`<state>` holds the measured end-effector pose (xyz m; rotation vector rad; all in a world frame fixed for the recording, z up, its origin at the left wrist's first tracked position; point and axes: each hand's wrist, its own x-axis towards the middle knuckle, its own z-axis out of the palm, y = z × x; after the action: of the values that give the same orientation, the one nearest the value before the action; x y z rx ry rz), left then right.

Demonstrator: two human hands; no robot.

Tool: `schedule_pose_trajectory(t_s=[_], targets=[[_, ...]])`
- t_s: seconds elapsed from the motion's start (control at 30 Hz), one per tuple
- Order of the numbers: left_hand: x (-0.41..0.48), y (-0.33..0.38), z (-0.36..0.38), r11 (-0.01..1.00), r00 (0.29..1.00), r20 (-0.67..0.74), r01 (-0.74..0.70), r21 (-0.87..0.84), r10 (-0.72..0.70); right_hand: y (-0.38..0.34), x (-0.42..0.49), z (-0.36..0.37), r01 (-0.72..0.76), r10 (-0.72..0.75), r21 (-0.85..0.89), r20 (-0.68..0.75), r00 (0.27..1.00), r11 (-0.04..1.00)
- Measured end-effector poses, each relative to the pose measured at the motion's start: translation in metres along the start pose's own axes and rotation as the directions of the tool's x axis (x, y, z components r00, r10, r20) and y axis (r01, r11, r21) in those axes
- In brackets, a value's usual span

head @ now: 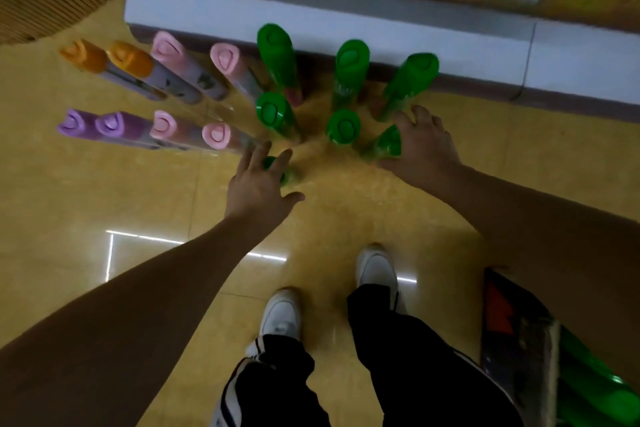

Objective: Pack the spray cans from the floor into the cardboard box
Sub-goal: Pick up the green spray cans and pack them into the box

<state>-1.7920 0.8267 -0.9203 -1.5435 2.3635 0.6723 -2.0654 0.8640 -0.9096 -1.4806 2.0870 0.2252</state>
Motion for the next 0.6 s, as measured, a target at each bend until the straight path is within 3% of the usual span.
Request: schedule_pose_trajectory(t_s=[0.27, 0.6], targets=[[0.012, -0.008, 0.032, 0.997, 0.991, -0.133, -0.014, -0.081, 0.003, 0.007, 0.015, 0.043, -0.011, 0.044, 0.161, -0.204, 0.978, 0.987], [-0.009, 0.005, 0.009, 0.990, 0.994, -0.087, -0.073, -0.119, 0.063, 0.007, -0.018, 0.026, -0.023, 0.072, 0.241, -0.196, 0.978, 0.970]])
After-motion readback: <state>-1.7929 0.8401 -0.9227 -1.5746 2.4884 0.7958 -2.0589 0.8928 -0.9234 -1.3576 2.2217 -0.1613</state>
